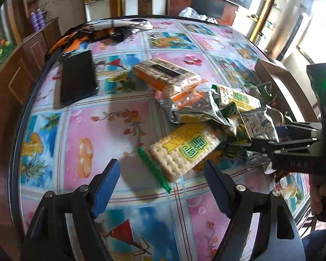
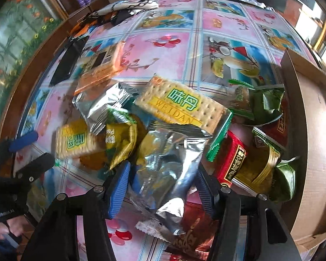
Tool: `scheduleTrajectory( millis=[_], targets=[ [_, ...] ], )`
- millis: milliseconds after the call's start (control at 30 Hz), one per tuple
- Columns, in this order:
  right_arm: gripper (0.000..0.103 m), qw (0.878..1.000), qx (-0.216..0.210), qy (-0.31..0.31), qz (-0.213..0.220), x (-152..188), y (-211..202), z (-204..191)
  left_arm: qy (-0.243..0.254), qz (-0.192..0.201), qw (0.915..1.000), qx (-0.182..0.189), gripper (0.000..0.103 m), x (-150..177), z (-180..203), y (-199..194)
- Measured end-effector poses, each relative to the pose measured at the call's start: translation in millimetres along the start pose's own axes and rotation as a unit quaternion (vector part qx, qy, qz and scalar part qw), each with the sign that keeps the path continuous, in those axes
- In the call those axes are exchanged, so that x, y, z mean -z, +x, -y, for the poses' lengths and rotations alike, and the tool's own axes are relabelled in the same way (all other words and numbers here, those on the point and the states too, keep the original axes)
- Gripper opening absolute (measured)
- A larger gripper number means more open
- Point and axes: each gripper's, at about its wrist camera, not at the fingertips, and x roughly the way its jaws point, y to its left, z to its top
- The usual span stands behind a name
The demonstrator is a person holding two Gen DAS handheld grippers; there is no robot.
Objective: Organize snacks
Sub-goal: 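Grasp a silver foil bag with the right tool while the left tool grasps a WEIDAN cracker pack, then carry the silver bag and cracker pack over the cardboard box with both tools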
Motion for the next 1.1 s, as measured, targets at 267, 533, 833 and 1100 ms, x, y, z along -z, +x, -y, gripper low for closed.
scheduleTrajectory(
  millis=[267, 533, 833, 1100],
  targets=[
    [0.031, 0.998, -0.052, -0.009, 0.015, 11, -12, 1, 0.074, -0.014, 0.9971, 0.001, 0.084, -12, 20, 20],
    [0.031, 0.994, -0.091, 0.011, 0.054, 25, -38, 15, 0.144, -0.022, 0.9893, -0.011, 0.086, -21, 32, 45],
    [0.03, 0.981, -0.068, 0.096, 0.153, 44, -96, 85, 0.105, -0.014, 0.9943, 0.003, 0.082, -25, 31, 58],
    [0.03, 0.972, 0.008, 0.175, 0.155, 67, -94, 168, 0.089, 0.002, 0.996, -0.011, 0.045, -16, 51, 48]
  ],
)
